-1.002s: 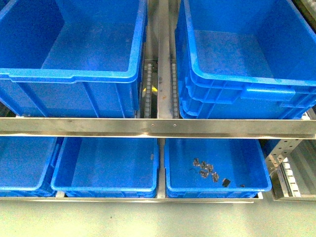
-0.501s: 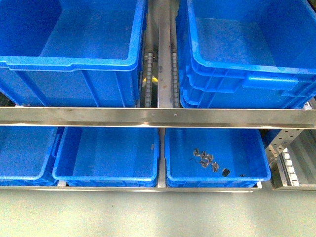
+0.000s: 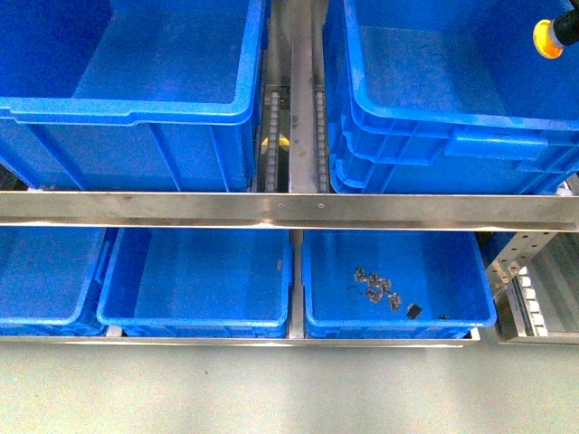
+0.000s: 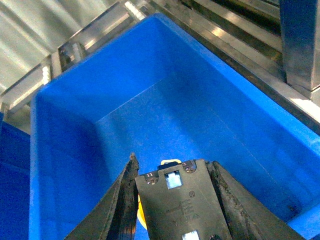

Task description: Pick red and yellow buttons and place in box

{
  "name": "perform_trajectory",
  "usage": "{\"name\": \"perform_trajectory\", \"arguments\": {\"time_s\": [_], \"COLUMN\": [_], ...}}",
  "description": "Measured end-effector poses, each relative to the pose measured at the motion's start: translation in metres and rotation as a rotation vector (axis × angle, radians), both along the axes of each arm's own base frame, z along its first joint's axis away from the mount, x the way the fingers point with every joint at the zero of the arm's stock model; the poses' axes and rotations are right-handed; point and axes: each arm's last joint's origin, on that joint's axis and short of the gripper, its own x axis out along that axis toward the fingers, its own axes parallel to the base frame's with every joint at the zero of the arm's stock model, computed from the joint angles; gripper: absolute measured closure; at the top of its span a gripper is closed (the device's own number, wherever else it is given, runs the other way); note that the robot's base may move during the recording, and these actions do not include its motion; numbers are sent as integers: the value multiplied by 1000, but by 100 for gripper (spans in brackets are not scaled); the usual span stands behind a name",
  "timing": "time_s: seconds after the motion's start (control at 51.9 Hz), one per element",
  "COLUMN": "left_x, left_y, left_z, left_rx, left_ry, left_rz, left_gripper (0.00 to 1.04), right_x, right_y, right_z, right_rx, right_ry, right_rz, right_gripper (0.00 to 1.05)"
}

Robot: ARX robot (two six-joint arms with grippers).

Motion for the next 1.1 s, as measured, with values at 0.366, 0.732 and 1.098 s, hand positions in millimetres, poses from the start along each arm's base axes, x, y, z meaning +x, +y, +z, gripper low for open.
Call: {"name": "perform_trajectory", "arguments": {"time_s": [0.366,0.732,1.098], "left_x": [0,0,0], "left_y": [0,0,0], "left_z": [0,0,0], "left_rx": [0,0,0], "left_ry": [0,0,0], "left_rz": [0,0,0], "left_gripper": [8,8,8], "right_x": [28,-70,-201], "right_y": [7,23,36], "right_z": [-21,44,93], "right_rx": [-3,-181,-268], "right_ry": [36,-37,-110], "right_rz": [9,3,18], "right_gripper": [71,7,7]}}
